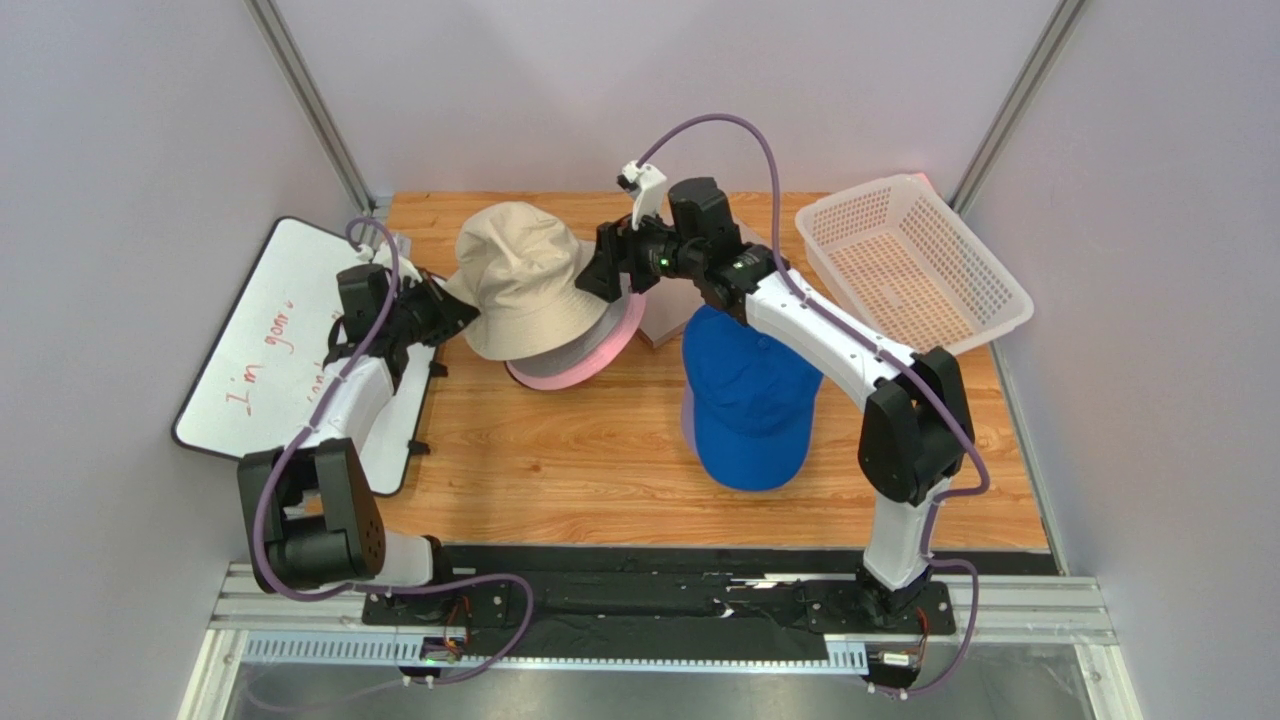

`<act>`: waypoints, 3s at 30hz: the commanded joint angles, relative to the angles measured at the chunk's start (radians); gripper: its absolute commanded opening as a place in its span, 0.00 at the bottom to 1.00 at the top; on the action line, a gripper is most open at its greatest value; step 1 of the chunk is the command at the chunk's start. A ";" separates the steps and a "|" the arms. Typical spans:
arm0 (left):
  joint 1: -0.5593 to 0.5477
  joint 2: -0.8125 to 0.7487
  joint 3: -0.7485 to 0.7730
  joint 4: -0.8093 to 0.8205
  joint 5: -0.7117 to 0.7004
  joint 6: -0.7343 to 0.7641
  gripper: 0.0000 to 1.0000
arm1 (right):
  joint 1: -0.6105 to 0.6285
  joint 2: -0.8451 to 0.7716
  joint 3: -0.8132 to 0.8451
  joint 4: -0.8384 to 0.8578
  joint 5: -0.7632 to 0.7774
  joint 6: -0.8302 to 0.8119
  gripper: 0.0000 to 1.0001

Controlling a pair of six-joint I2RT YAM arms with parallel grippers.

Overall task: Stack the hats
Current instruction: Stack the hat on the hat.

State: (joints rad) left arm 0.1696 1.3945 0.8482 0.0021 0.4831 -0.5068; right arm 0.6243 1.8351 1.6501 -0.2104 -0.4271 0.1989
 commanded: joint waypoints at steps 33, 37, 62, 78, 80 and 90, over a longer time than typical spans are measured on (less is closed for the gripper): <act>-0.013 -0.100 -0.015 0.041 0.045 0.019 0.00 | -0.064 0.187 -0.044 0.215 -0.107 0.169 0.91; -0.012 -0.104 -0.017 0.042 0.049 0.019 0.00 | -0.063 0.182 -0.056 0.213 -0.137 0.184 0.88; -0.012 -0.215 -0.040 0.128 0.088 -0.033 0.00 | -0.029 -0.088 -0.093 0.051 0.071 0.016 0.00; -0.013 -0.092 -0.133 0.111 0.012 -0.082 0.00 | 0.025 -0.083 -0.144 -0.006 0.220 -0.035 0.00; -0.013 -0.042 -0.126 0.118 0.015 -0.084 0.00 | 0.026 -0.071 -0.144 -0.018 0.235 -0.038 0.00; -0.036 -0.025 -0.130 0.209 0.066 -0.113 0.00 | 0.025 -0.092 -0.219 -0.050 0.309 -0.052 0.00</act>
State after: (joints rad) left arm 0.1390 1.3838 0.7338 0.2016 0.5621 -0.6243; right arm 0.6601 1.7725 1.4757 -0.2066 -0.2024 0.1791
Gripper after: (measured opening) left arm 0.007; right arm 0.010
